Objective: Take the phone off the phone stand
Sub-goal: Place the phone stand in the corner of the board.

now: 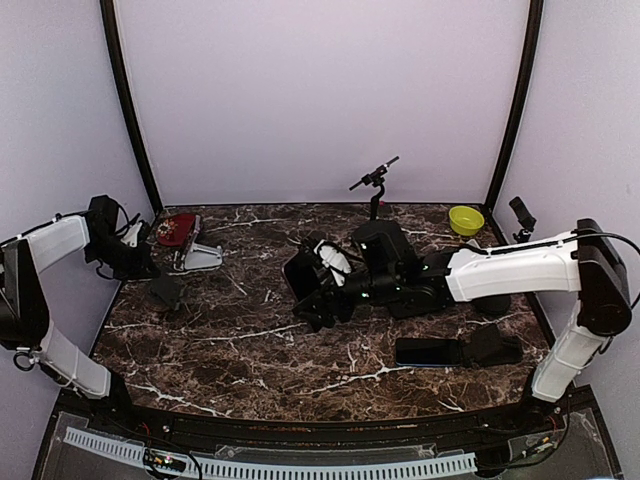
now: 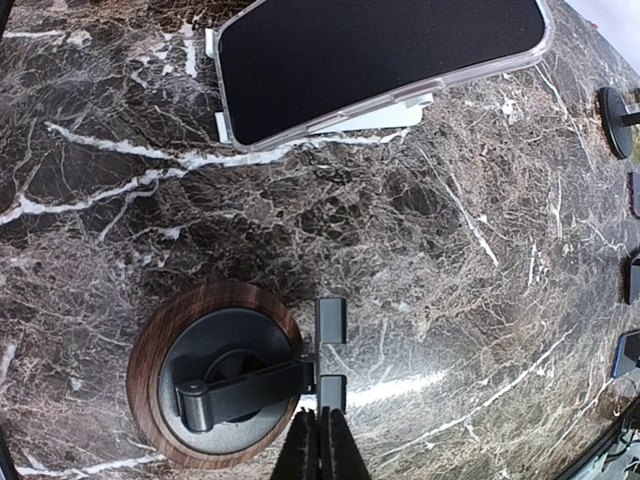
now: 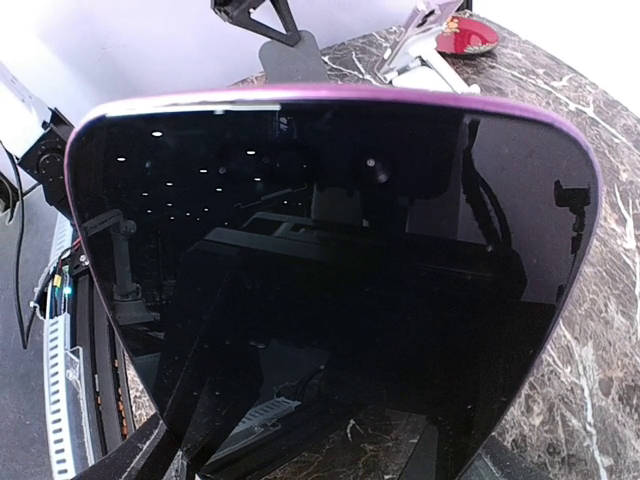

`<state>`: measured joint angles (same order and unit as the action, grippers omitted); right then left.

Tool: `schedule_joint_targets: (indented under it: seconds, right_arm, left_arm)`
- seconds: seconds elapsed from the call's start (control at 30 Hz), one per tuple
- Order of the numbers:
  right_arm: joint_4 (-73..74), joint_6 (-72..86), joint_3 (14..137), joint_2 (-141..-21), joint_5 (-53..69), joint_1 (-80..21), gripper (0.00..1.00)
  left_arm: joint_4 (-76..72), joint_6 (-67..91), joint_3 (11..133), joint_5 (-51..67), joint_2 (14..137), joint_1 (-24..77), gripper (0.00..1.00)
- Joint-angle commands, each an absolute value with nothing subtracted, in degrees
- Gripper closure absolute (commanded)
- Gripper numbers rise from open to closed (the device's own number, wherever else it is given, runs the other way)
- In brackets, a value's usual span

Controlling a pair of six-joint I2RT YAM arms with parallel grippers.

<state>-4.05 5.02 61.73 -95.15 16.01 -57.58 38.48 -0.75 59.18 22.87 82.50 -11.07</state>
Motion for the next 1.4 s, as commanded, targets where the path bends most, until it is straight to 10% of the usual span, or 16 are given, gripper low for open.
schedule_joint_targets:
  seconds: [0.0,0.6,0.73,1.37]
  right_arm:
    - [-8.7,4.1,65.2,-95.7,18.1,-57.2,0.46]
    - [-8.3,3.5,68.3,-97.8,20.0,-57.2,0.47]
    - [-8.1,3.4,68.4,-97.8,20.2,-57.2,0.47]
    - [14.0,-8.1,91.8,-113.0,20.0,-57.5,0.48]
  left_arm:
    - [39.5,-1.7,59.4,25.8,82.4,-11.4,1.00]
    - [40.5,-0.5,56.4,19.3,82.2,-11.3,0.95]
    - [41.0,-0.1,56.9,17.6,83.5,-10.9,0.46]
    - [41.2,1.7,61.9,16.4,73.8,-10.9,0.01]
